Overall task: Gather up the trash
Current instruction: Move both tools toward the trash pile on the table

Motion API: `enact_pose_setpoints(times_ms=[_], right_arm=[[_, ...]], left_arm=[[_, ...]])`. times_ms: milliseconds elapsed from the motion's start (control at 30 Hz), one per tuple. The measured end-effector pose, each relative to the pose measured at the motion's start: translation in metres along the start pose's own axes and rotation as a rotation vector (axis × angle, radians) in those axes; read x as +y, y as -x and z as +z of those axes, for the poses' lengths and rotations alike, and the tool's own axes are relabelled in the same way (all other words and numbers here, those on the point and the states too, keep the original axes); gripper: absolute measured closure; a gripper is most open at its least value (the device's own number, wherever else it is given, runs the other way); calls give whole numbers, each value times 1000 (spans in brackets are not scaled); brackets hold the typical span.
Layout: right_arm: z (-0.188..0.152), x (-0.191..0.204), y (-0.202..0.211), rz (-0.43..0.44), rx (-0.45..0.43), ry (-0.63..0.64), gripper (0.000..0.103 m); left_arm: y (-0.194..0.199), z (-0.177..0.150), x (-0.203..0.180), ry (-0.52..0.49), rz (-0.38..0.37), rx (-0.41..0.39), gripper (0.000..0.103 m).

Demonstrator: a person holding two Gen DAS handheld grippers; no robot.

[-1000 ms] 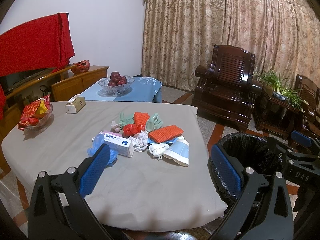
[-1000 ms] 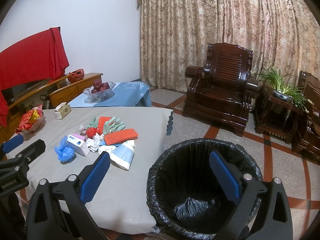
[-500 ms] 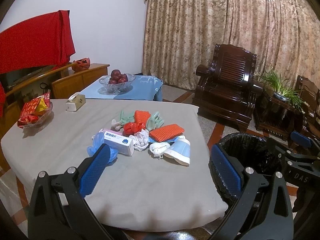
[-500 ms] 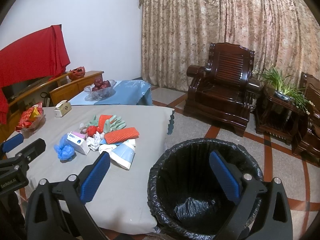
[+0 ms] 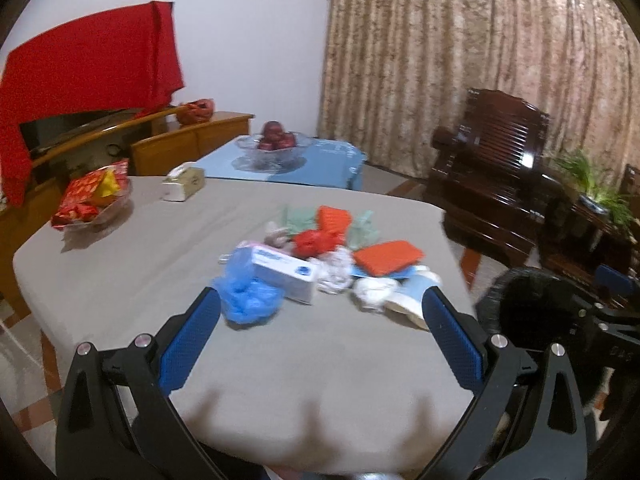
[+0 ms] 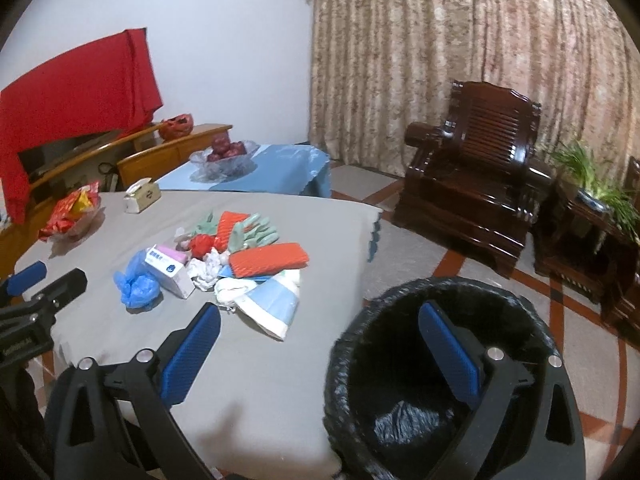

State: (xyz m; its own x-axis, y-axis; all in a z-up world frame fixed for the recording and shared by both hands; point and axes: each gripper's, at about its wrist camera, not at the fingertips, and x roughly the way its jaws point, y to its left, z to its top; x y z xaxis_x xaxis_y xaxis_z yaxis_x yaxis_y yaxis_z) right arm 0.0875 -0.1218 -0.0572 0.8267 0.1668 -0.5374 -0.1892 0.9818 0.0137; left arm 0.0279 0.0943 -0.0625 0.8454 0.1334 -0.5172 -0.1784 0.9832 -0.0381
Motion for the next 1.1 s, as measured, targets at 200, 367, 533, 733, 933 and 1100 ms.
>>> enact_pose_setpoints(times_ms=[200, 367, 533, 733, 933, 1100], right_arm=[[0, 18, -50, 14, -3, 14, 6], [-3, 38, -88, 42, 28, 39, 6], [-7, 50, -122, 46, 56, 60, 6], [-14, 55, -157, 36, 114, 75, 6], [-18, 47, -186, 6, 182, 63, 6], [-20, 43, -200, 10, 220, 64, 6]], left_arm=[[-48, -3, 38, 71, 87, 30, 5], [-92, -10, 51, 70, 123, 90, 5], [-133, -11, 60, 68, 144, 147, 7], [-175, -17, 59, 39, 143, 215, 19], [-195, -23, 61, 55, 137, 257, 26], [-205, -27, 59, 49, 125, 280, 36]])
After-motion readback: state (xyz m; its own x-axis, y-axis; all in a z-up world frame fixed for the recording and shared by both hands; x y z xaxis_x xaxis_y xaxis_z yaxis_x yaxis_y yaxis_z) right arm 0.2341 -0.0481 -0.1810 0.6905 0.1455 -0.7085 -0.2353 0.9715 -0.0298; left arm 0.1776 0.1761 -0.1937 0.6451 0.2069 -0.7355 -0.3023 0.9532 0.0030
